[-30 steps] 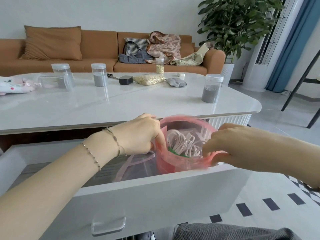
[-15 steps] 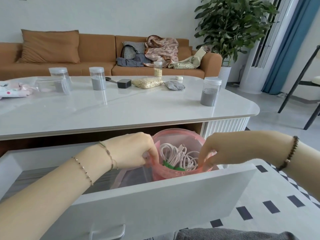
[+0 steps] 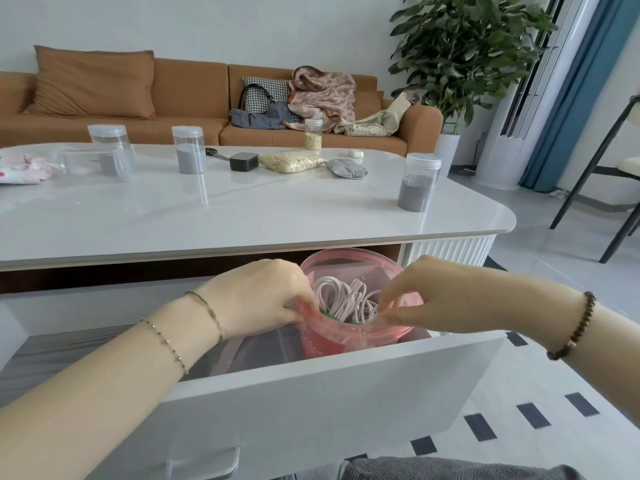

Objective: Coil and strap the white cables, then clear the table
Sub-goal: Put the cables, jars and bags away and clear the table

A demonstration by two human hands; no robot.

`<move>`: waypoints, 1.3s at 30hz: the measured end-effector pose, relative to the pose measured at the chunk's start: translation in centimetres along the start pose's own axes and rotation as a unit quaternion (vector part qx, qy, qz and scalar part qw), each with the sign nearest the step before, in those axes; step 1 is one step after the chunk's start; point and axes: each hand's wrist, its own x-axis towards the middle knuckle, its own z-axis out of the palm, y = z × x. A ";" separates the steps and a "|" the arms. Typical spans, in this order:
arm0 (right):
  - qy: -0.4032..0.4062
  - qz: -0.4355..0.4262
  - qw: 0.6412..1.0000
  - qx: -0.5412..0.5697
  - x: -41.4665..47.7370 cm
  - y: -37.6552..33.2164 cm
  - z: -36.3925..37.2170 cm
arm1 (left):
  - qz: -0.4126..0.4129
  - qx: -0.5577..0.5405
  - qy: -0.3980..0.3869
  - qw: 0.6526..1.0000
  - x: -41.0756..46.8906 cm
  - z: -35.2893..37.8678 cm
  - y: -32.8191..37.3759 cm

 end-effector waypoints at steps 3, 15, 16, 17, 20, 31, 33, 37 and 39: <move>0.025 -0.009 1.000 0.015 1.1 -0.5 0.1 | -0.021 0.002 0.031 0.999 -0.1 0.9 0.1; 0.308 0.070 0.946 0.069 7.2 2.8 -1.7 | -0.073 -0.129 0.118 0.982 1.4 -2.9 -0.4; 0.341 0.102 0.930 0.089 7.9 3.8 -1.7 | -0.075 -0.105 0.129 0.983 2.0 -3.3 -1.0; 0.375 0.144 0.910 0.106 8.6 4.8 -1.7 | -0.078 -0.081 0.133 0.985 2.7 -3.6 -1.8; 0.427 0.265 0.850 0.157 10.2 8.0 -1.4 | -0.120 -0.035 0.100 0.987 4.7 -3.3 -4.2; 0.417 0.321 0.777 0.346 16.1 12.4 -2.8 | -0.203 -0.043 0.013 0.978 8.3 -2.4 -10.0; 0.427 0.322 0.758 0.374 17.0 12.5 -3.1 | -0.215 -0.045 0.022 0.975 8.0 -2.8 -11.5; 0.411 0.280 0.775 0.390 18.5 11.7 -3.0 | -0.237 -0.072 0.083 0.965 7.3 -3.2 -14.9; 0.383 0.245 0.805 0.382 19.5 10.7 -2.8 | -0.267 -0.063 0.178 0.945 6.9 -3.4 -16.4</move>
